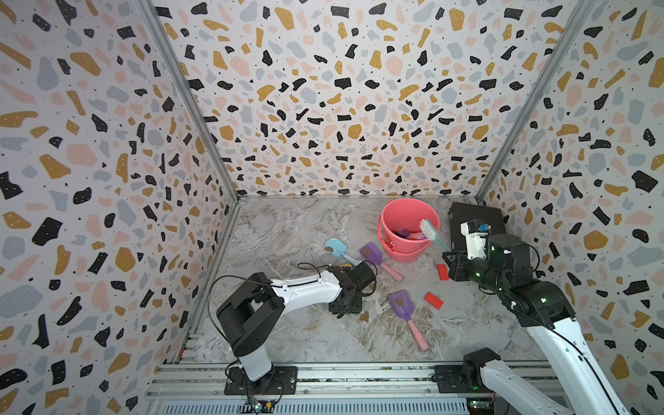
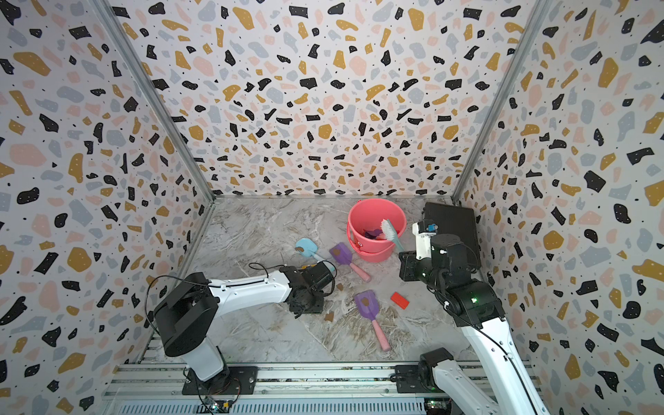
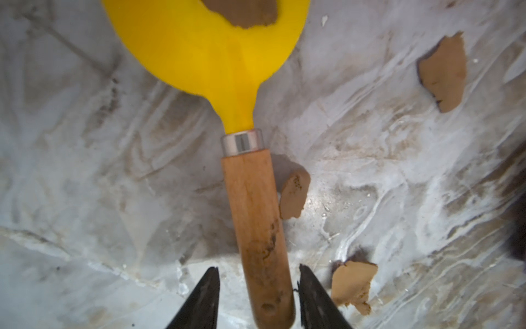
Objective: Brush the soil off the hand trowel and place it into the bucket
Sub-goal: Pick up the hand trowel from the center of the board.
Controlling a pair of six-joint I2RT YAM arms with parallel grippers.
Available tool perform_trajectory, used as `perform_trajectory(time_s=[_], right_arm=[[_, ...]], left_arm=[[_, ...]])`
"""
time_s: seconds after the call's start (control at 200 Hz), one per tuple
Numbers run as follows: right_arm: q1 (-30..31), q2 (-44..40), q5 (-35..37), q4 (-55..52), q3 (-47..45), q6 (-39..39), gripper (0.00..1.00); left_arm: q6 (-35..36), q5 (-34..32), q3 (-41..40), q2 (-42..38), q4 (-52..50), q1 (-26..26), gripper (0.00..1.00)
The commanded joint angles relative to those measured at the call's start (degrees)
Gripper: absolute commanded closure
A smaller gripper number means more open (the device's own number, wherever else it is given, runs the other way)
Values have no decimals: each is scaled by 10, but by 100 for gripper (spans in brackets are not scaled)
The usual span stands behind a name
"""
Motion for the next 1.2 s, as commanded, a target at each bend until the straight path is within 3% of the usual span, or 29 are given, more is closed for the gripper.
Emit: perform_trajectory(time_s=[0.0,0.135,0.41,0.561,0.756,0.996,1.101,1.196], right_arm=[[3,-10,9,2,6,0,100],[3,-12,11,-3,8,-1,100],[3,-14,12,-3,13,2,100],[3,-10,13,-3,17,2,100],[3,-7,9,0,22,3,100],[4,2,-16,9,20,-2,100],[6,4,-36,20,19,-15,100],[11,4,-53,34,23,-33,100]], left_arm=[[27,-19,2,10,-7,0,58],[25,-32,9,15,-20,1,67],[31,-46,14,13,-43,7,73],[39,-43,19,-7,-55,16,83],[67,-40,40,-34,-82,24,86],[112,-26,104,-83,-177,24,92],[144,-27,147,-99,-250,24,100],[175,-21,189,-101,-320,24,100]])
